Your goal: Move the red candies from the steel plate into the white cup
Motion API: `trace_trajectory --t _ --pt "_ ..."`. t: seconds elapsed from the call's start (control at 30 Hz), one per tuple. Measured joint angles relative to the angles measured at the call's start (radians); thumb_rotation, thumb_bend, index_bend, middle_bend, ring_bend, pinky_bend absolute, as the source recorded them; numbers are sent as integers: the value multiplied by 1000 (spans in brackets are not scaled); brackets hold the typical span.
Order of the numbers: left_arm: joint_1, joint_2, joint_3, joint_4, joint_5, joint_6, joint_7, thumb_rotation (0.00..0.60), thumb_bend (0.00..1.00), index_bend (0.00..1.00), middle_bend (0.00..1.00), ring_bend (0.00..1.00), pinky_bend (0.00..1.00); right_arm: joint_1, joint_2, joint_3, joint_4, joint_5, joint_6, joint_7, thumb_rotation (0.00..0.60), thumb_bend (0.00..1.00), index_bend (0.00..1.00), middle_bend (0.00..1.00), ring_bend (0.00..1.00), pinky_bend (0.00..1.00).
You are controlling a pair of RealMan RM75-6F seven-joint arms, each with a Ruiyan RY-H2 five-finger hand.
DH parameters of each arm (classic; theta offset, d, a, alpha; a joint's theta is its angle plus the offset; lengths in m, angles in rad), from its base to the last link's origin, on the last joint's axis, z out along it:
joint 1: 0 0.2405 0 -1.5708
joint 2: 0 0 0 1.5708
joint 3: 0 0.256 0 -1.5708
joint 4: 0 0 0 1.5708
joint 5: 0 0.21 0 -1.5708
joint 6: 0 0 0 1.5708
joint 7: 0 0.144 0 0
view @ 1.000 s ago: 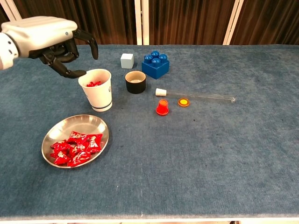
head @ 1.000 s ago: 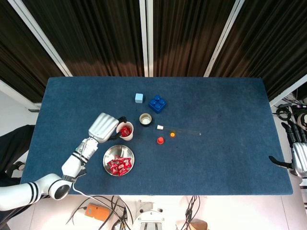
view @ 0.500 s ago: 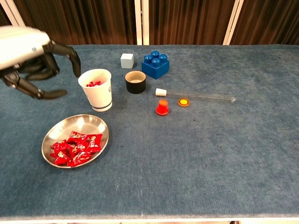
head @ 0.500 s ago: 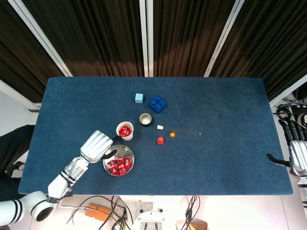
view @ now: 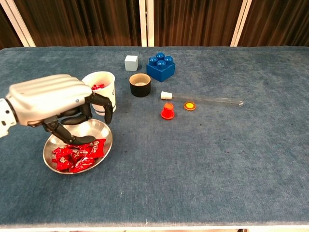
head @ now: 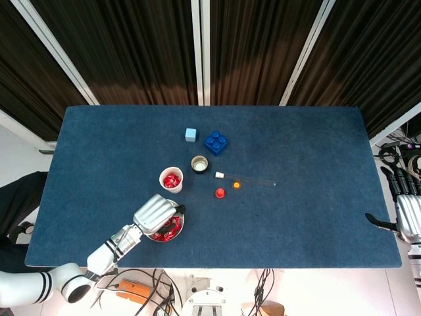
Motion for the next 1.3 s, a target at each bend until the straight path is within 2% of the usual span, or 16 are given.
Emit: trace_trajectory --t 0.3,0.7,1.3 --pt "-12 -24 0 5 -34 -44 65 600 209 369 899 889 822 1 -2 -1 4 5 -4 0 600 258 0 30 0 137" --pt "-6 -24 8 -12 -85 -67 128 600 206 367 899 888 822 1 -7 -2 11 10 -8 5 600 258 0 30 0 137" --pt "-8 -38 14 5 -124 -86 197 600 228 418 899 889 822 -1 -8 -3 13 12 -6 5 600 258 0 30 0 137"
